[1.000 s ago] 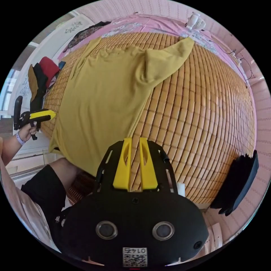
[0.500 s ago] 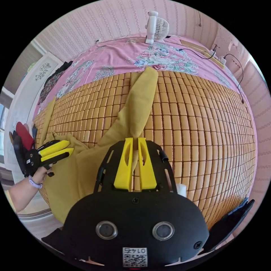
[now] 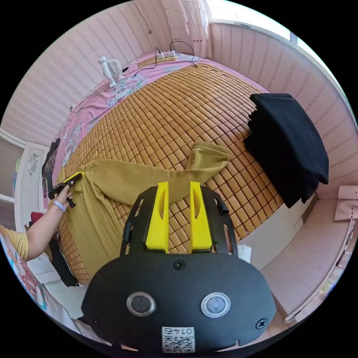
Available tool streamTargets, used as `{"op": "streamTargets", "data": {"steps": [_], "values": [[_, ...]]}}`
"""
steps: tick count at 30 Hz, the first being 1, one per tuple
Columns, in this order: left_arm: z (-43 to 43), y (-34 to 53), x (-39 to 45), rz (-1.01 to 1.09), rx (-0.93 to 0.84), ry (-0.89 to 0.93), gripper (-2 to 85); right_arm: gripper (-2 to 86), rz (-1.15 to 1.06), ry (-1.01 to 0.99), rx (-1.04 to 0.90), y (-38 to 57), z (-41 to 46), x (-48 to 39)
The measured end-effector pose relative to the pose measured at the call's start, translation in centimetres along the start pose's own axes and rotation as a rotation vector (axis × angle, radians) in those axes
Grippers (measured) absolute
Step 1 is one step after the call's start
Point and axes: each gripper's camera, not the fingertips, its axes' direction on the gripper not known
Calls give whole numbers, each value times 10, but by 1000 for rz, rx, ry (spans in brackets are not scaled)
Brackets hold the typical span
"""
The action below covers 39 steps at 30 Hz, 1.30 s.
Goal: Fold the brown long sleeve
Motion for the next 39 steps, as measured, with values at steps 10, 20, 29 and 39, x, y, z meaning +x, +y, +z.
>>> {"op": "streamTargets", "data": {"steps": [10,20,29,39], "values": [[-21,-20,17,14,-15,-58,40,34,52,87,-48,-31,39,24],[-46,-44,39,101,37,4,35,59,112,-93,125,-37,-99,46],[-45,-54,30,18,-9,31,36,95,111,223,-149,-15,5,46],[-64,-62,26,20,6,52,36,69,45,142,64,-24,-91,27]]}}
